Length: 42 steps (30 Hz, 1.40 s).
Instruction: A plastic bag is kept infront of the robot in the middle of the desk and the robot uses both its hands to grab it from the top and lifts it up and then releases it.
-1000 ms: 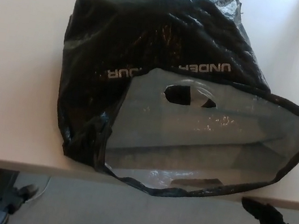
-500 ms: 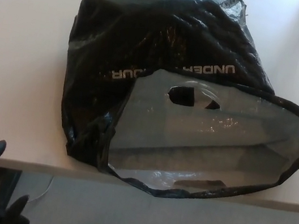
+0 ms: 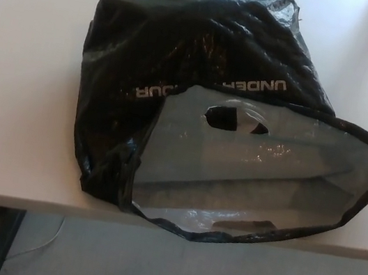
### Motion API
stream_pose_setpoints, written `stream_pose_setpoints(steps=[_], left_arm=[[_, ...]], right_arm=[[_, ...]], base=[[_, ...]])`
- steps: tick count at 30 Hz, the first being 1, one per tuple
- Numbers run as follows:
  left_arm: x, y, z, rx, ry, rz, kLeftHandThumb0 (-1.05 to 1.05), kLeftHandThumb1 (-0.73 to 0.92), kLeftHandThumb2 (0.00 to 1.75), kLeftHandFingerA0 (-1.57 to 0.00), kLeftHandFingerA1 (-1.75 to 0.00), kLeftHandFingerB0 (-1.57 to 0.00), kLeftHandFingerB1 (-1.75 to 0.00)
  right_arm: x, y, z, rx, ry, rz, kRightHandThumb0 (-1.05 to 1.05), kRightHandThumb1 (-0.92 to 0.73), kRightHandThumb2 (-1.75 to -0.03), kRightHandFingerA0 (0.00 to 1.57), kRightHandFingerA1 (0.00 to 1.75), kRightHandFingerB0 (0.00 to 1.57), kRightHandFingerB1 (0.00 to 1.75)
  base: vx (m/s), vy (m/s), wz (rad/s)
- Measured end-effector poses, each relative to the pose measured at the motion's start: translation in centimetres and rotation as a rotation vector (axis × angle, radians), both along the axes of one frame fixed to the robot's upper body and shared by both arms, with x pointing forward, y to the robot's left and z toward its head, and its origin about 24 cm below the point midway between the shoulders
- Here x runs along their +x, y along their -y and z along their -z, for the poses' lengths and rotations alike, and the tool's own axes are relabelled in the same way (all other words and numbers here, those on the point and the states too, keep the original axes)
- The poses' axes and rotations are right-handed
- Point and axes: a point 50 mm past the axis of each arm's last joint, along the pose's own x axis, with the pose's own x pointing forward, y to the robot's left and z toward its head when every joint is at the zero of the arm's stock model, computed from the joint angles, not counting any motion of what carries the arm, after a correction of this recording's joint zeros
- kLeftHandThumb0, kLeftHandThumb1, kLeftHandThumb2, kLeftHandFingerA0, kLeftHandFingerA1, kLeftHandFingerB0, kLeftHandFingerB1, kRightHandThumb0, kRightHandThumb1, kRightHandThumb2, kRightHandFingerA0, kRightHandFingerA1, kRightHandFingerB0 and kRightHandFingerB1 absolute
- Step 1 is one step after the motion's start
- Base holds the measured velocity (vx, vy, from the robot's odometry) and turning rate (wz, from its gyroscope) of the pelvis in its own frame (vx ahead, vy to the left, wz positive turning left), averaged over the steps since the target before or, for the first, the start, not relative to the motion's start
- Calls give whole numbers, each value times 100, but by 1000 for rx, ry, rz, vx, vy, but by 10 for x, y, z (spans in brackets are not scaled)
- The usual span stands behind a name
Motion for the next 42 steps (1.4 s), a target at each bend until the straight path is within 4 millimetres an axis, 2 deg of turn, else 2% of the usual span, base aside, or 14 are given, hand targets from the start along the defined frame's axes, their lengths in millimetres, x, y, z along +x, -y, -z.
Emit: stream_pose_setpoints(steps=[6,7,10,12,16,17,19,20,22,24,28,29,30,42], left_arm=[[9,-24,-38,145,162,-5,-50,43,66,-25,-37,-17,-35],[13,-28,-44,170,189,-9,-25,33,88,-9,-49,-8,-49],[19,-36,-54,212,232,-21,-51,41,65,-23,-37,-16,-34],[23,-38,-57,224,248,-29,-25,30,86,-8,-49,-8,-49],[30,-41,-63,248,272,-37,-26,30,86,-6,-48,-5,-48],[31,-42,-64,255,270,-38,-45,48,55,-18,-28,-19,-28],[34,-46,-66,284,262,-33,-45,47,55,-18,-28,-20,-28],[36,-47,-67,294,262,-32,-26,35,88,-1,-47,-1,-46],[39,-50,-69,316,254,-16,-50,45,63,-17,-34,-15,-32],[43,-51,-72,332,245,2,-54,42,67,-22,-38,-11,-34],[52,-48,-72,358,203,66,-52,41,67,-23,-38,-14,-35],[53,-47,-71,360,196,76,-52,41,67,-24,-38,-15,-35],[54,-45,-70,361,185,89,-49,42,65,-22,-37,-15,-35],[63,-18,-51,346,87,235,-56,43,69,-21,-38,-14,-36]], right_arm=[[26,19,-54,-246,218,-25,-74,-51,-80,12,28,0,0],[32,22,-62,-290,250,-26,-66,-49,-75,10,29,0,0],[46,30,-77,-379,306,-27,-67,-48,-75,11,29,0,0],[56,36,-82,-418,319,-22,-69,-48,-76,12,30,0,0],[74,44,-94,-479,342,-11,-74,-48,-79,14,33,0,0],[77,45,-96,-487,346,-9,-73,-46,-79,16,39,0,0],[87,45,-103,-497,362,-7,-67,-52,-56,33,37,0,0],[90,44,-105,-500,364,-8,-66,-50,-55,32,39,0,0],[100,43,-108,-512,354,-19,-66,-41,-76,26,49,0,5],[108,43,-110,-527,340,-30,-58,-38,-73,66,66,0,15],[125,44,-107,-570,264,-58,-54,-36,-71,43,57,0,17],[128,44,-106,-578,248,-65,-53,-43,-53,44,45,0,23],[131,45,-104,-591,224,-72,-57,-36,-71,33,53,0,13],[161,59,-92,-687,32,-104,-58,-36,-66,34,48,8,30]], base=[[0,0,0],[0,0,0],[0,0,0],[0,0,0],[0,0,0],[0,0,0],[0,0,0],[0,0,0],[0,0,0],[0,0,0],[0,0,0],[0,0,0],[0,0,0],[0,0,0]])
